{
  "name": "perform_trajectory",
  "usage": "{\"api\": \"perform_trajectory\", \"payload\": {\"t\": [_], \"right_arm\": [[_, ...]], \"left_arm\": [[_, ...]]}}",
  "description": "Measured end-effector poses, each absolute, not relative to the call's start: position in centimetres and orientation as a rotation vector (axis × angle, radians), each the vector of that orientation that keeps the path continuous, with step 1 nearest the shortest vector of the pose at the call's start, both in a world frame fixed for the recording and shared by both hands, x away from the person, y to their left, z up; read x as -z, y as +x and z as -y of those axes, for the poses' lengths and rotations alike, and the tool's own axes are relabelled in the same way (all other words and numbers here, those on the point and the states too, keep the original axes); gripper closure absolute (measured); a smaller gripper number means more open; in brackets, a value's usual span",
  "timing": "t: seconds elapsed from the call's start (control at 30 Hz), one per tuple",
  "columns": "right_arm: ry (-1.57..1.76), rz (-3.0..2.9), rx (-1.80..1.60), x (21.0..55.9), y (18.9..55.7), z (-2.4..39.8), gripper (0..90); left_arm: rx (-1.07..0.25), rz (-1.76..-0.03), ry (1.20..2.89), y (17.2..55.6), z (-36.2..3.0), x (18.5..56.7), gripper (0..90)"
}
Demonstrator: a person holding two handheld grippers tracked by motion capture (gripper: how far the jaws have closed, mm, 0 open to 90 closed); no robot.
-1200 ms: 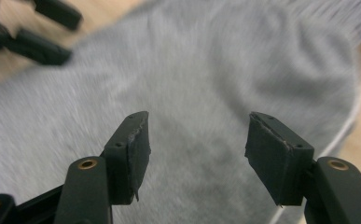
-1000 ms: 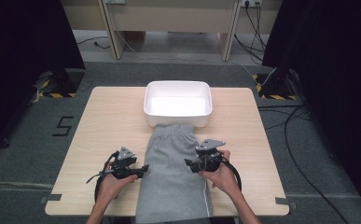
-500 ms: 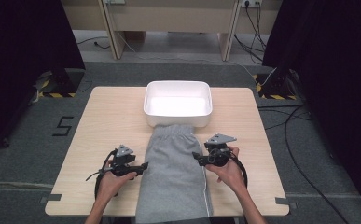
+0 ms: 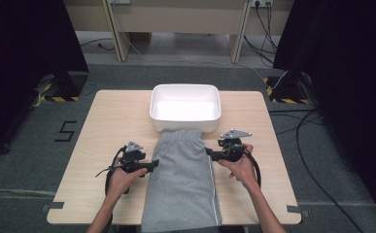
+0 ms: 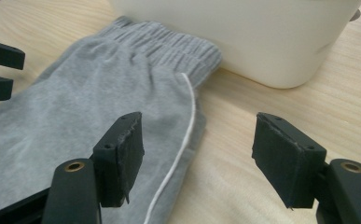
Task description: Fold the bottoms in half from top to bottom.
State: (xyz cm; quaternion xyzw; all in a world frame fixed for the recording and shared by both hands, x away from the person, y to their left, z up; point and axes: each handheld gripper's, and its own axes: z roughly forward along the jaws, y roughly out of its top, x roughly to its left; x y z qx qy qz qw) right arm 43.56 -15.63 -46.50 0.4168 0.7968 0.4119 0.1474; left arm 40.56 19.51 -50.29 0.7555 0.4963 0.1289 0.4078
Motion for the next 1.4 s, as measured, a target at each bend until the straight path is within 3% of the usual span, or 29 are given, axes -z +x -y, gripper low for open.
{"api": "perform_trajectory", "payload": {"t": [0.83,0.97,1.03,1.17,1.4], "right_arm": [[1.185,-2.404,-1.084,51.1,48.1,11.7,34.9],[1.133,-2.424,-1.066,51.0,48.3,11.3,41.8],[1.092,-2.453,-1.075,51.0,48.4,11.1,50.5],[1.096,-2.460,-1.170,51.3,48.9,11.4,62.5],[1.089,-2.478,-1.168,51.2,48.9,11.2,72.7]], "left_arm": [[-0.316,-1.306,1.956,47.6,-16.6,50.6,33.4],[-0.306,-1.296,1.957,48.1,-16.4,50.9,35.5],[-0.311,-1.291,1.952,48.2,-16.4,50.9,37.2],[-0.296,-1.260,1.969,48.1,-16.1,50.9,51.0],[-0.283,-1.259,1.960,48.0,-16.2,51.0,67.1]]}}
